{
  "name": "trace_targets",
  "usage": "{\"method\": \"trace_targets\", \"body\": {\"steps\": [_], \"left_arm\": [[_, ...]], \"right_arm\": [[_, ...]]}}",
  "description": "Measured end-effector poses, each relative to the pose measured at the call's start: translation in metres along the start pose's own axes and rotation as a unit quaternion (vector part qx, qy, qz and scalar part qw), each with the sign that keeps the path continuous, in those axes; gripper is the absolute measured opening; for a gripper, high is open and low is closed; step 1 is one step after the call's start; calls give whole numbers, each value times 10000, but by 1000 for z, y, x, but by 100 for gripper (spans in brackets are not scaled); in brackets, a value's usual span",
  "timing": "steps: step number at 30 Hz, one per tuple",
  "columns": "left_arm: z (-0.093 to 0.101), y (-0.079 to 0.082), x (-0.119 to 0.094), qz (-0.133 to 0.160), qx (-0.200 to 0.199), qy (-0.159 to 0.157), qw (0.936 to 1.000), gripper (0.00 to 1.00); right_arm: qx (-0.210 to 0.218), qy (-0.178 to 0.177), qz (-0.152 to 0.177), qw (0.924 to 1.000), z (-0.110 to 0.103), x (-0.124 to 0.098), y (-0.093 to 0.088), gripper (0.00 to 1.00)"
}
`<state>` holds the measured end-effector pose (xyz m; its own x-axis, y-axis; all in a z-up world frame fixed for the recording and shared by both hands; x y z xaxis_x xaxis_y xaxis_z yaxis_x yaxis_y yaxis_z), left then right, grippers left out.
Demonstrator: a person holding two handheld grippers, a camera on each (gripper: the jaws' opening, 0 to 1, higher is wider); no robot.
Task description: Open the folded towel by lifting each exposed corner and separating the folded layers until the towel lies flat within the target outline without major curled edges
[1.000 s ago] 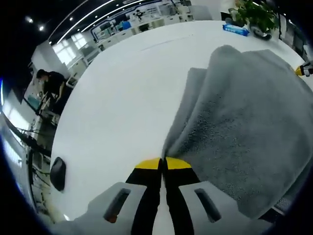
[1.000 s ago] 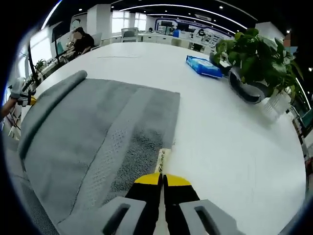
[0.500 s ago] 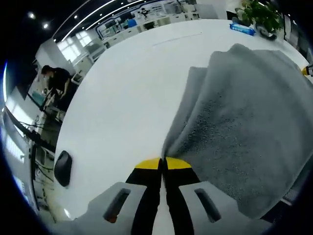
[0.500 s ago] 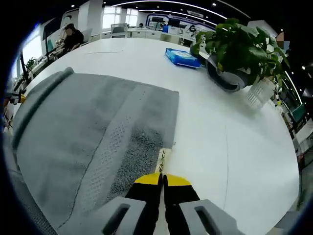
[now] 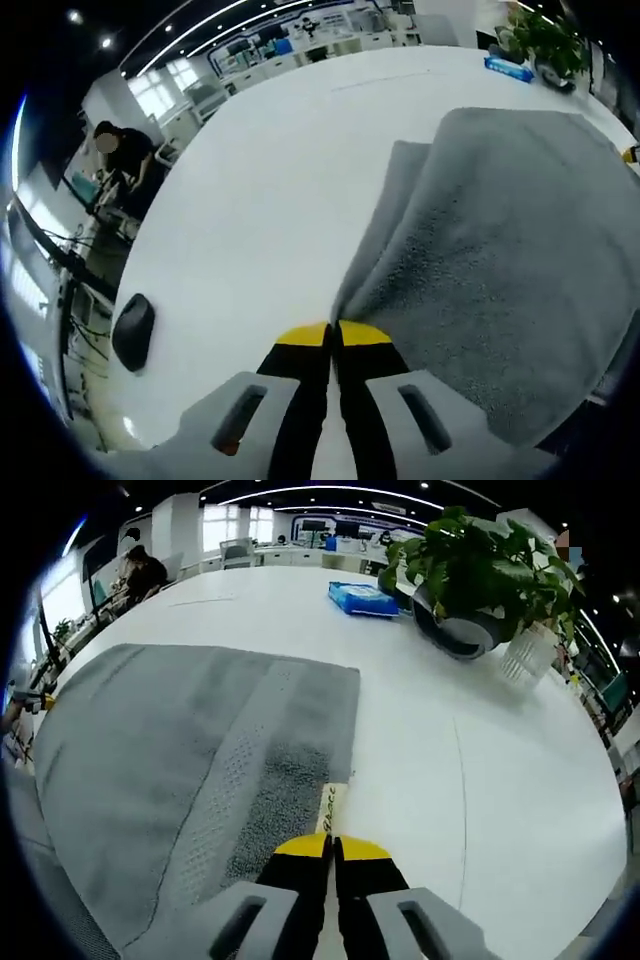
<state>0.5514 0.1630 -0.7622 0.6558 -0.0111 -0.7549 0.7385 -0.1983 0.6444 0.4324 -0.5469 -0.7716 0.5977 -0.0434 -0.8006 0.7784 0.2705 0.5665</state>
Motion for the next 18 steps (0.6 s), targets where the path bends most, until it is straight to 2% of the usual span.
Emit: {"method": "trace_targets", "body": {"steps": [4,5,7,8,9,11,13,15,18], "left_arm": [[2,-1,-1,101,25,69,9999,2],[3,-2,-2,177,-114,101,9997,2],[5,-1,-8,280,-412,156,9986,4],[7,1,-12,419,-388,147,9983,5],[11,7,-20,777,-401,139,9961,6],[17,12,-30,1033,-369,138,9939,8],[36,17,-47,1288,-375,-69,9909,8],[53,14,-51,1265,-480,-362,9901,8],[89,1,-55,1048,-432,-765,9906,8]], "right_arm": [[7,47,134,9999,-2,0,-1,0],[29,58,165,9998,-1,-1,-2,1],[351,169,293,9988,-4,-6,-4,7],[540,126,504,9972,-3,-12,-3,14],[682,84,655,9955,-3,-16,-3,18],[1020,110,928,9904,-5,-29,-5,19],[1256,148,1002,9869,-10,-40,-12,17],[1327,216,887,9869,-23,-51,-21,18],[1540,397,720,9846,-44,-63,-37,18]]}}
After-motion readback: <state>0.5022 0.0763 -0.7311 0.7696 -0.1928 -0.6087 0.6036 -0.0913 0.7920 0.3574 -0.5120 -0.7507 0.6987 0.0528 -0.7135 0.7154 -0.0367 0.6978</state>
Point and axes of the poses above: the point that each gripper's makers call its tool centre point, and the gripper's own axes: x roughly forward along the fingers, z roughly to its right, y roughly out of its top, the point moved 8 cm from there along -x, roughly backward along the fingers, and after that the axes turned 13 degrees about -x, right-handed, at the moved point
